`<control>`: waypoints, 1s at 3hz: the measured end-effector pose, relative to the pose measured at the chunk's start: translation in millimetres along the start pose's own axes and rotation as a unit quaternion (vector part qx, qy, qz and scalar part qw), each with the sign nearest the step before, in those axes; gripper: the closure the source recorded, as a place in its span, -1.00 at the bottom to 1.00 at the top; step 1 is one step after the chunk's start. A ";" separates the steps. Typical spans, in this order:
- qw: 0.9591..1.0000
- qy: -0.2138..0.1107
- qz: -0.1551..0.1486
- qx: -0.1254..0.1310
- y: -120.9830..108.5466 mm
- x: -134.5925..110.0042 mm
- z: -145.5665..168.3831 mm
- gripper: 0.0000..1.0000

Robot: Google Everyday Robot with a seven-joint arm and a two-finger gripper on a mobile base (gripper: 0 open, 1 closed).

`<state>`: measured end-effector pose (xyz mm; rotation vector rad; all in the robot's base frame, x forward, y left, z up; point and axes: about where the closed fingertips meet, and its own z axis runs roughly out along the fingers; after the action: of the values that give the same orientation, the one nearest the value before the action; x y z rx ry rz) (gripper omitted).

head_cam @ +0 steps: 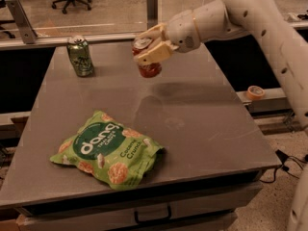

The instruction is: Place coke can upright

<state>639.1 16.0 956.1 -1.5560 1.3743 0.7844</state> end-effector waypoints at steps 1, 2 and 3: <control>0.998 -0.051 -0.022 -0.024 7.9 -4.6 20.2 1.00; 0.994 -0.083 -0.053 -0.045 21.3 -0.8 32.0 1.00; 0.992 -0.092 -0.068 -0.060 34.4 9.9 33.8 1.00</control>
Offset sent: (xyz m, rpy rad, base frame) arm -0.0303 0.0322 -0.0287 0.1902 -0.1181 0.2381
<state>610.6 43.0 926.5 -1.6075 1.0930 0.9160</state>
